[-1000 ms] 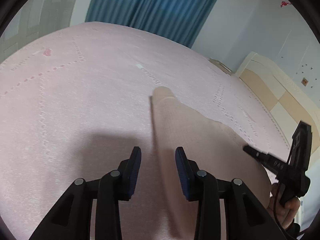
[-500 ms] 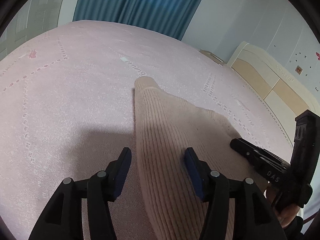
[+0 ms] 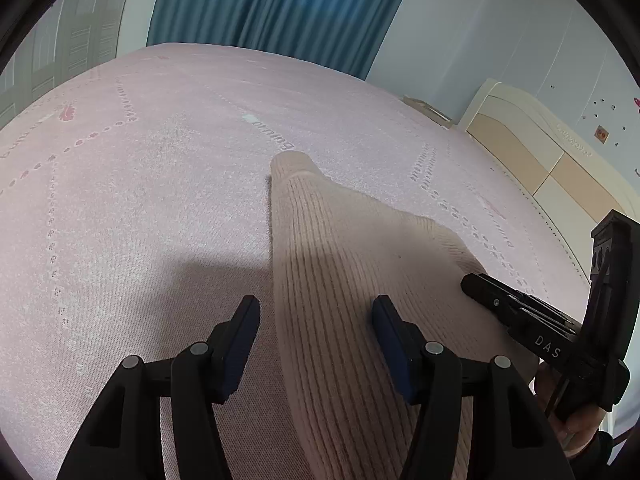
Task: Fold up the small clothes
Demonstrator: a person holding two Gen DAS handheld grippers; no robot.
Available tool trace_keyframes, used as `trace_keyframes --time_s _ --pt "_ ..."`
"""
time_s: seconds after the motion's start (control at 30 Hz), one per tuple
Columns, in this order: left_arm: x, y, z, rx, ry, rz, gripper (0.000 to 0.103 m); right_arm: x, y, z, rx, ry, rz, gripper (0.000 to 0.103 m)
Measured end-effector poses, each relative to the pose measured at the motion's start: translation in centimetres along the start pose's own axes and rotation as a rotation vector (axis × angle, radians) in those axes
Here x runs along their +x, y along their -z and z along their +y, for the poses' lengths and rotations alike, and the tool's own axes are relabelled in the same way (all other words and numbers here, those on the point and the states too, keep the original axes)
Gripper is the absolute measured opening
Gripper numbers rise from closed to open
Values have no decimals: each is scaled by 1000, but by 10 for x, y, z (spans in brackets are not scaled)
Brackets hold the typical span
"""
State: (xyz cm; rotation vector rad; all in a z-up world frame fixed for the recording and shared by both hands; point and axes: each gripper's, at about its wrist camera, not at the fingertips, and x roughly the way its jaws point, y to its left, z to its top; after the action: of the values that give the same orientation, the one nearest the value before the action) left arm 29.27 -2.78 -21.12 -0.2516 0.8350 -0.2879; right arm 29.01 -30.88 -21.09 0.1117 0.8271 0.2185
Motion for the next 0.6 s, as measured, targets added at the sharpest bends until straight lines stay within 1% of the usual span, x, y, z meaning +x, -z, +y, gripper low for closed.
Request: trace_keyframes --time_s 0.2,0.27,0.4,0.47,0.53,0.6 --pt "-2 0 -2 15 -9 -15 57 -1 -2 -3 13 -13 4 29" --pt "-7 2 -7 42 -7 -35 55 -6 -2 -4 17 -18 -3 29" --pt "-23 11 -27 132 35 -78 55 -23 1 -2 7 -35 -34 29" --pt "-30 19 -37 181 49 -77 55 -36 4 -2 -7 -71 -62 29" --pt "-33 25 -42 204 63 -57 55 -50 8 -4 -9 -123 -76 29" --pt "-37 33 -45 225 47 -52 55 -61 11 -4 -11 -153 -87 29"
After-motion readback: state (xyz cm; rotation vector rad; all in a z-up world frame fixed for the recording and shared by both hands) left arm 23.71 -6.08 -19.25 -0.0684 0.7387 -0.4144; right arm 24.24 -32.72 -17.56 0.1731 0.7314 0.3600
